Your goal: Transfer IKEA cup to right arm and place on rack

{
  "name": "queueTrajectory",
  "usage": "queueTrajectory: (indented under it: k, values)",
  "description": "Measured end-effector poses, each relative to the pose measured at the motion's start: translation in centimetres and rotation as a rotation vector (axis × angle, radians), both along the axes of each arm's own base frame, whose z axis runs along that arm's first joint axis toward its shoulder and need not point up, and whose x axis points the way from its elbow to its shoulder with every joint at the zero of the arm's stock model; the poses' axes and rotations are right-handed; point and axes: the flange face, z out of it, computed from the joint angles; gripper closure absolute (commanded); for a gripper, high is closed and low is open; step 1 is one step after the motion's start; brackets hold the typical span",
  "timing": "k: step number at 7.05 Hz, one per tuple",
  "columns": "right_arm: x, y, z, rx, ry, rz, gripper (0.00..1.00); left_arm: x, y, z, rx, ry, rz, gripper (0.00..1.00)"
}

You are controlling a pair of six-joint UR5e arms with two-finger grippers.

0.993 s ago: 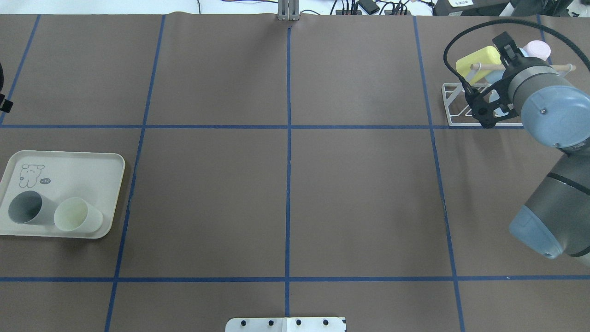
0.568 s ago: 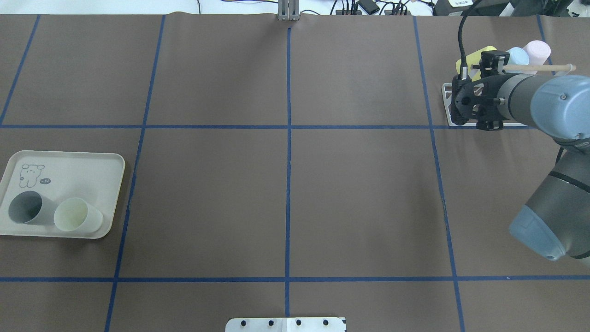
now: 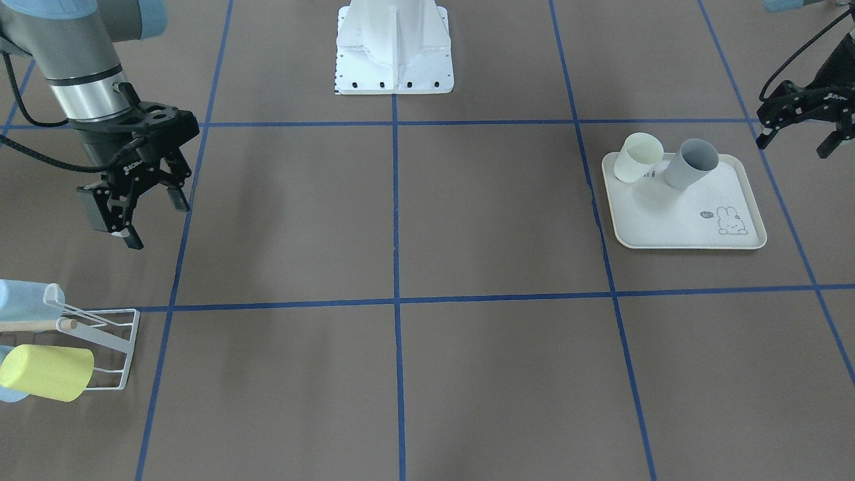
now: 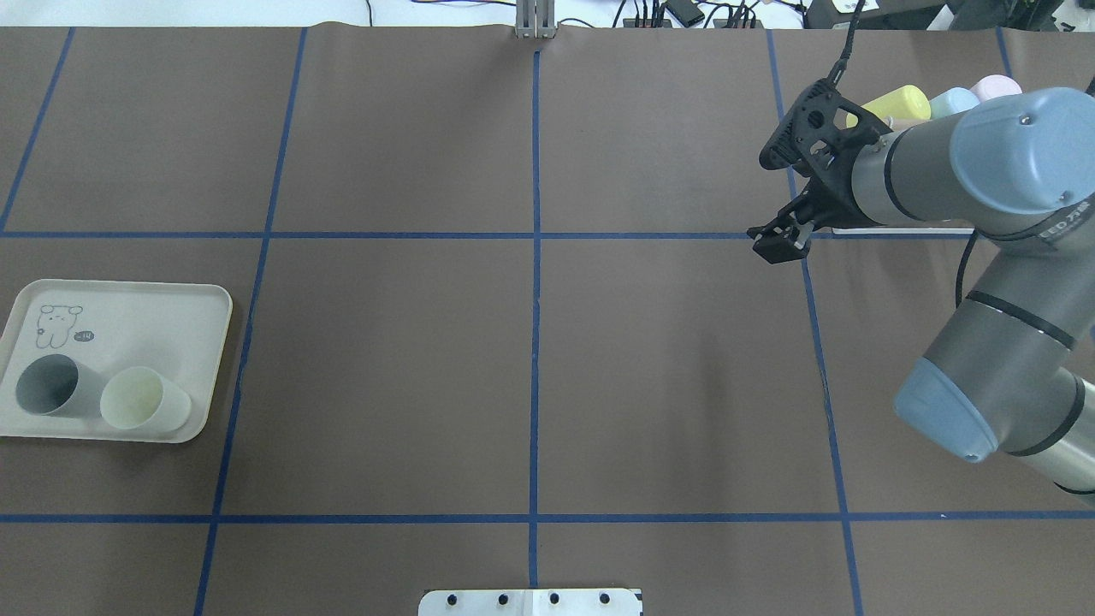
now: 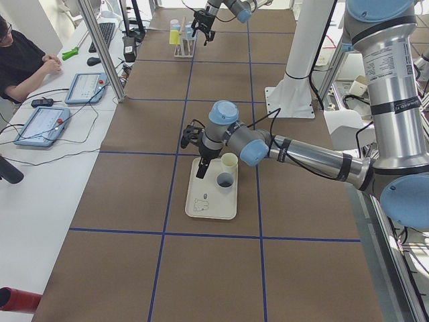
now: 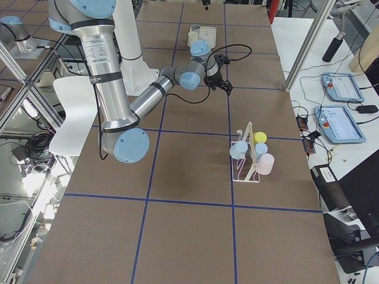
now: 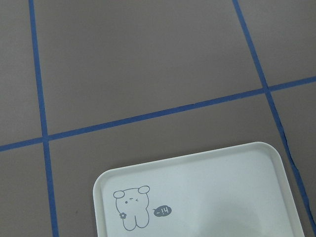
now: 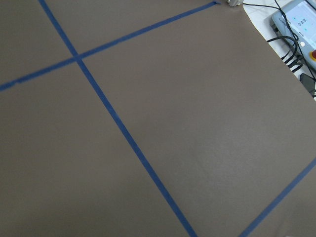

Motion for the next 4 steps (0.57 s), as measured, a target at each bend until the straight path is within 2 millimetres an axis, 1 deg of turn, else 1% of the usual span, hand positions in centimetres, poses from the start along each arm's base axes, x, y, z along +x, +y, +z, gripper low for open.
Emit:
queueTrajectory:
  k: [1, 2, 3, 4]
  values:
    - [-0.9, 0.4, -0.6, -0.031, -0.028, 0.002, 0.01, 2.4, 0.6, 2.6, -0.013, 0.014, -0.016, 0.00]
    - [-1.4, 0.6, -0.8, -0.041, -0.036, -0.002, 0.01, 4.2, 1.3, 5.1, -0.021, 0.035, -0.018, 0.00]
    - [-1.7, 0.8, -0.9, -0.044, -0.039, -0.006, 0.01, 5.4, 1.9, 6.8, -0.028, 0.053, -0.012, 0.00]
    - [-1.9, 1.0, -0.9, -0.045, -0.040, -0.010, 0.01, 6.4, 2.5, 7.8, -0.035, 0.060, 0.004, 0.00]
